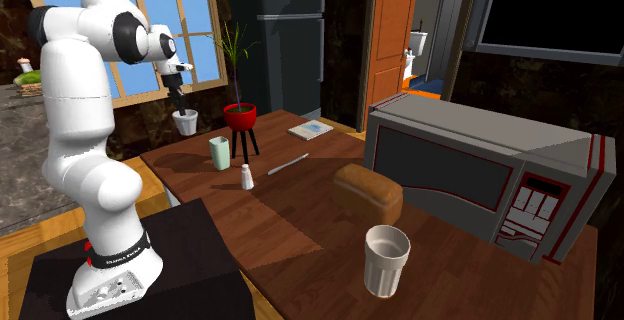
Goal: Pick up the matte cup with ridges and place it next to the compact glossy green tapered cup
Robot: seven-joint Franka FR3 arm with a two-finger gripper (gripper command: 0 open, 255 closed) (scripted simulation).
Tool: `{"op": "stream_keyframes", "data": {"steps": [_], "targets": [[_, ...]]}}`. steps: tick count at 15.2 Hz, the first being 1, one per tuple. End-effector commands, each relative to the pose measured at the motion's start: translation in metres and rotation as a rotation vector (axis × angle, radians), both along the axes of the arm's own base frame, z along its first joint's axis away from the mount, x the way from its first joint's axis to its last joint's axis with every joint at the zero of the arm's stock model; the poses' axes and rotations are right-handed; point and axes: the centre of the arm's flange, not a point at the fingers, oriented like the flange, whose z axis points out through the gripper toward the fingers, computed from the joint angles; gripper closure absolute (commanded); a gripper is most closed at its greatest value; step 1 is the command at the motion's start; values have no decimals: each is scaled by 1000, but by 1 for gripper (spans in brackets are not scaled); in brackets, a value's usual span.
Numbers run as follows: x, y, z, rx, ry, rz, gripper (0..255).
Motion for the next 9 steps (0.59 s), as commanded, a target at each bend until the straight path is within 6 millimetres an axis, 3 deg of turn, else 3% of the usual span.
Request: {"op": "stream_keyframes", "data": {"steps": [1,9], "targets": [[-1,3,-9,0,0,-1,255],[-1,3,-51,0,0,-1,255]]}}
